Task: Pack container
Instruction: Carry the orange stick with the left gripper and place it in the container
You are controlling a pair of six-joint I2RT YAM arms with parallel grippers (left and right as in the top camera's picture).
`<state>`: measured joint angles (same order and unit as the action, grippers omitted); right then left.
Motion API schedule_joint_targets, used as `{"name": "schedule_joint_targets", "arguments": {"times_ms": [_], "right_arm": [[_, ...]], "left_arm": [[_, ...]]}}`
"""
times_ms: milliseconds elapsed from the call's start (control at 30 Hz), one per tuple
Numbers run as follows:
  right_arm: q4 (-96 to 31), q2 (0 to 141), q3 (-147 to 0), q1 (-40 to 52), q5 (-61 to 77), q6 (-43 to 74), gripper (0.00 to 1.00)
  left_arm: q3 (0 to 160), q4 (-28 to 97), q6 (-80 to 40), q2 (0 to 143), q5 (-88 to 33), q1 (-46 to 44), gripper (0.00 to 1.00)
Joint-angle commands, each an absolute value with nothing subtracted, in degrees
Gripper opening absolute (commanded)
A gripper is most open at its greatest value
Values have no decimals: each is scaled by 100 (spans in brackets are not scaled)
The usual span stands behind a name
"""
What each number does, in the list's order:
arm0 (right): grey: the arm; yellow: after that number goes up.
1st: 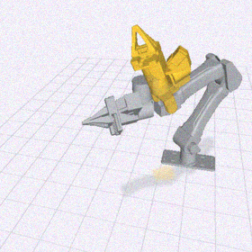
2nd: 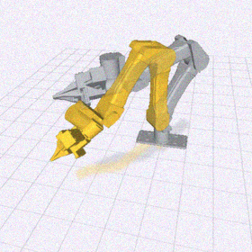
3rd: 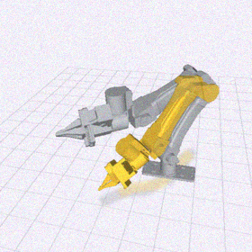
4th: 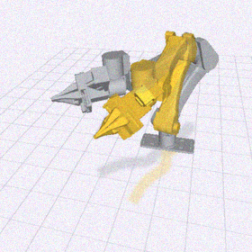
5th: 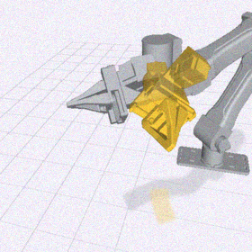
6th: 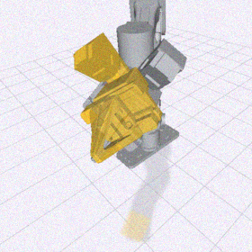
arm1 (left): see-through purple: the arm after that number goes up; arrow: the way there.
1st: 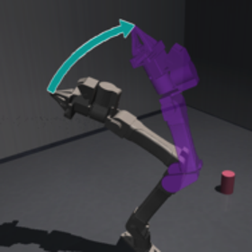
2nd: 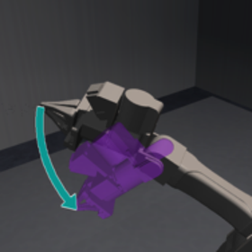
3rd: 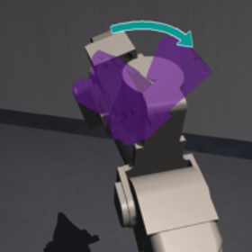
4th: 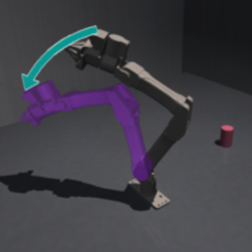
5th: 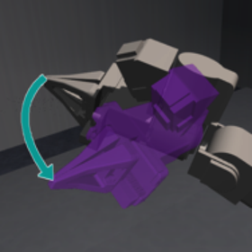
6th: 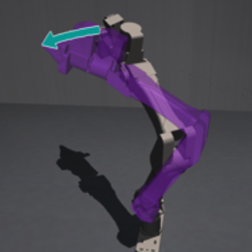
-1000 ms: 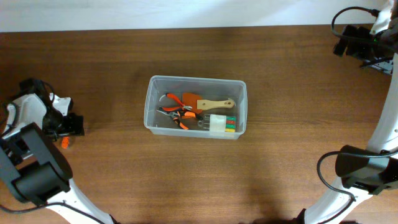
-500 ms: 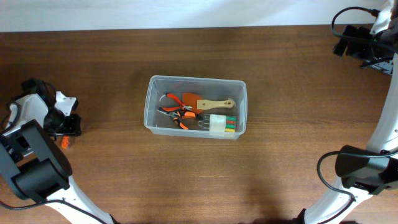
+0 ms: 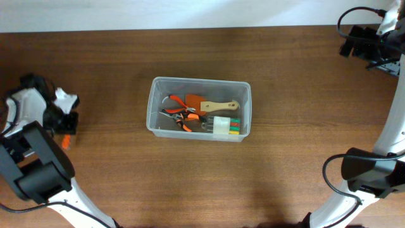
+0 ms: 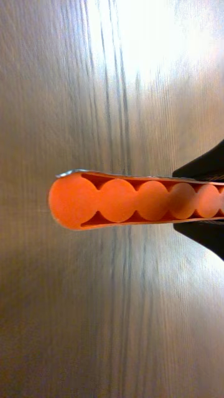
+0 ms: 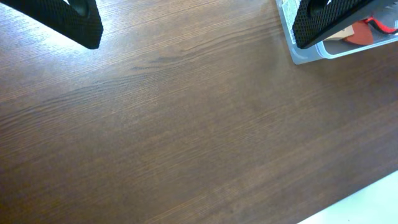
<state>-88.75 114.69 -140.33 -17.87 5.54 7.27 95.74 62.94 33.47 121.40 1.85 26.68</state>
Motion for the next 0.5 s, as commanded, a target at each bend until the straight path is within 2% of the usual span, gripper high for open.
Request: {"name": "schedule_joint_targets", "arguments": {"times_ms": [0,233,367,467], "right_arm": [[-8873,11480,-14014,-1806,580,740,99],[-8873,11480,-14014,-1806,580,740,98],[-8873,11480,-14014,-1806,580,740,99],[-8873,11480,-14014,-1806,580,740,98]], "left_arm": [[10895,6788,3413,11756,117,2211,2],[13085,7802,3605,11367,-869,692,2],[13166,7996,4029,11336,-1026,-386,2],[12890,8101,4842,11454,-1031,-1256,2]]}}
